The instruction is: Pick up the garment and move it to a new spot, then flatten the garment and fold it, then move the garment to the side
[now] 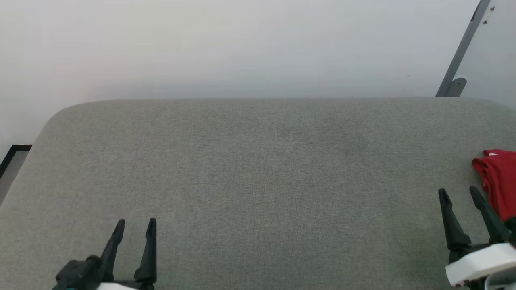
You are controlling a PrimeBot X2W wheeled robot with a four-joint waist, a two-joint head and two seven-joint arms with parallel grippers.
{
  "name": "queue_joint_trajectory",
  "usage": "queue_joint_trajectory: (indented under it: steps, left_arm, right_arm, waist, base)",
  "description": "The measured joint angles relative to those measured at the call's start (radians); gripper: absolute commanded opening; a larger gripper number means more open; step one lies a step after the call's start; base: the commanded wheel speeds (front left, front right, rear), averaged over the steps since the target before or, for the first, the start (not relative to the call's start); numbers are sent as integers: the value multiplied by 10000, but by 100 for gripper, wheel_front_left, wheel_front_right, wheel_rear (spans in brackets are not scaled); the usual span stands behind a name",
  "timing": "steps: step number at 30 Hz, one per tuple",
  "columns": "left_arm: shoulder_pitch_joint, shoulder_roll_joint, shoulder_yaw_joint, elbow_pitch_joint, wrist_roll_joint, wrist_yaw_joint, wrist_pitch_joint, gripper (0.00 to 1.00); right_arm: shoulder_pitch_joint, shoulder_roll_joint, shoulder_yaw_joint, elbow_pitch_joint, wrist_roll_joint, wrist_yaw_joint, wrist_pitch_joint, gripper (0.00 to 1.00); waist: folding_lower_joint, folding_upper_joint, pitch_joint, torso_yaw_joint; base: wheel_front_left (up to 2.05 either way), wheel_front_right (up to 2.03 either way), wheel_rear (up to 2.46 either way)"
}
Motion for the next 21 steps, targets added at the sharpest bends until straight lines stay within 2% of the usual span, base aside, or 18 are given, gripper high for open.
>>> queue_joint_trajectory:
  steps: [10,21]
  left_arm:
    - [1095,-242,332,-1078,389,0,0,100]
    - [1353,-382,489,-1490,470,0,0,100]
  right_arm:
    - [1096,383,-767,-1406,-236,0,414,100]
    - [1457,658,-1024,-1981,-424,0,788,100]
  waist:
    - [0,0,-90,-80]
    - [0,0,-103,-73]
  base:
    - [0,0,0]
    - [0,0,0]
